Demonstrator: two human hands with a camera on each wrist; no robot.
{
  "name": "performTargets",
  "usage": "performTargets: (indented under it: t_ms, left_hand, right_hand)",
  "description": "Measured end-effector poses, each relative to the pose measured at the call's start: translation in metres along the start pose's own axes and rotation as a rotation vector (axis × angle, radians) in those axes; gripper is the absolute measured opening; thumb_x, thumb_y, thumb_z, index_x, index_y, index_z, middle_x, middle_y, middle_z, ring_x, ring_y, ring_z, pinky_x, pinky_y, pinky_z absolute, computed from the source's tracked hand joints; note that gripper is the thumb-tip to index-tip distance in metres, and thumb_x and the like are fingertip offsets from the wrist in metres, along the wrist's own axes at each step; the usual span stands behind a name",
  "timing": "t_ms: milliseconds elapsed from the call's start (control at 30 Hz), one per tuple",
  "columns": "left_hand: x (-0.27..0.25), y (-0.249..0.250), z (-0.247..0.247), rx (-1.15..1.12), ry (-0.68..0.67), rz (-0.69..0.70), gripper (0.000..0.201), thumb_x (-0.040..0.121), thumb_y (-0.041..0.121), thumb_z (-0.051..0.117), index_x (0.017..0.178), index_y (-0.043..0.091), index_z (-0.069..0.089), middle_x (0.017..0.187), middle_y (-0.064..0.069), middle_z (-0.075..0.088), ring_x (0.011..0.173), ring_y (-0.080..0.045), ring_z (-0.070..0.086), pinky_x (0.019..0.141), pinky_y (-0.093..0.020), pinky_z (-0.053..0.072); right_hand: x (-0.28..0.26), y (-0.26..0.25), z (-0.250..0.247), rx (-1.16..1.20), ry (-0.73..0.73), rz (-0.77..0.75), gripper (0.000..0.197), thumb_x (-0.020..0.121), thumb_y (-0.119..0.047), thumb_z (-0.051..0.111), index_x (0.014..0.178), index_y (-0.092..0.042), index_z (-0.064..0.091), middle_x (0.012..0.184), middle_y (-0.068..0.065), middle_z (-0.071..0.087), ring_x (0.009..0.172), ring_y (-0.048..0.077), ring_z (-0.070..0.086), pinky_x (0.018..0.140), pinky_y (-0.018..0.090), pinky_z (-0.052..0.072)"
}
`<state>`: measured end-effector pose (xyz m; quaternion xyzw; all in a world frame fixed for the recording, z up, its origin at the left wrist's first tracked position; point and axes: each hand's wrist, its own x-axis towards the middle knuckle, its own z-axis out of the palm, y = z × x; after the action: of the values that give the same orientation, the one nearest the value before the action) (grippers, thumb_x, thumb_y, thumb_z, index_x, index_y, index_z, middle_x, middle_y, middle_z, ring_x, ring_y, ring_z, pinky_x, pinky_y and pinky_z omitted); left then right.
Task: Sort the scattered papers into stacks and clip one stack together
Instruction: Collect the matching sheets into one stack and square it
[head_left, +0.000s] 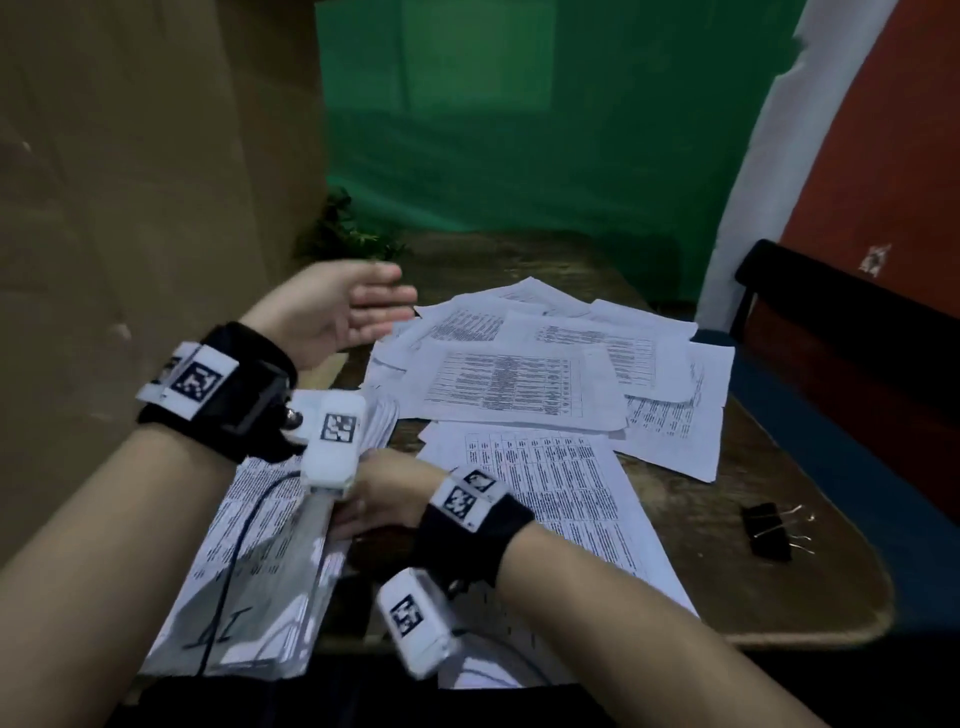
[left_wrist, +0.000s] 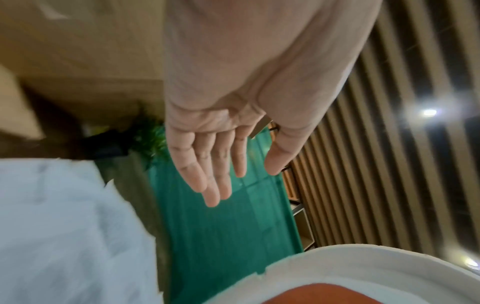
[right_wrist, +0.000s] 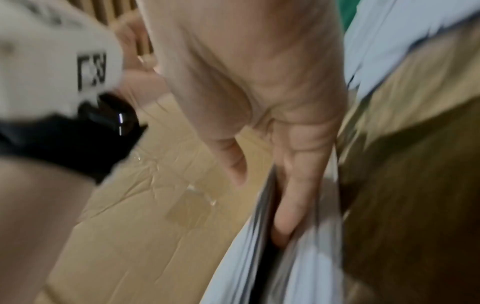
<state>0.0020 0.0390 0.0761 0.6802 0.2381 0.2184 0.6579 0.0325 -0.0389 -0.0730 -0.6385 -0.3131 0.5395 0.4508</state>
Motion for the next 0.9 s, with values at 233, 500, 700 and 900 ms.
performTargets:
  t_ms: [233,500,700,900]
  left_hand:
    - [-0.007,-0.122,0.041,0.158,-0.094,-0.545,0.042,0.086,0.031,0.064,0.118,0.01,0.047,0.078,-0.005,0.039,0.062,-0.018,0.038,0.06,-0.03,0.05]
    - [-0.011,-0.144,0.071,0.38,-0.057,-0.282,0.113,0.072,0.008,0.082,0.152,0.014,0.002,0.15,-0.019,0.031,0.123,-0.025,0.046,0.1,-0.035,0.044]
    - [-0.019,-0.062,0.055,0.708,0.049,0.296,0.041,0.078,-0.004,0.065,0.106,0.026,0.061,0.075,-0.003,0.051,0.05,-0.003,0.042,0.042,-0.012,0.03]
    - [-0.033,0.025,0.028,0.625,0.294,0.621,0.029,0.081,-0.001,0.057,0.097,0.017,0.072,0.053,0.027,0.058,0.05,0.01,0.05,0.049,-0.003,0.034]
  right_hand:
    - [-0.025,-0.008,-0.159,0.059,0.677,-0.112,0.047,0.089,-0.009,0.064,0.132,0.004,0.05,0.125,0.023,0.059,0.108,0.033,0.059,0.096,0.046,0.05]
    - [-0.048,0.012,-0.258,0.263,0.846,0.092,0.025,0.085,0.0,0.07,0.108,0.002,0.059,0.125,0.018,0.051,0.116,0.037,0.051,0.079,0.033,0.057]
    - [-0.042,0.026,-0.27,0.26,0.917,0.091,0.023,0.091,0.002,0.055,0.069,-0.004,0.049,0.057,0.014,0.051,0.045,0.021,0.047,0.033,0.017,0.039]
    - [-0.037,0.023,-0.273,0.276,0.885,0.02,0.015,0.086,-0.002,0.064,0.074,0.0,0.055,0.074,0.016,0.057,0.063,0.027,0.054,0.06,0.034,0.046]
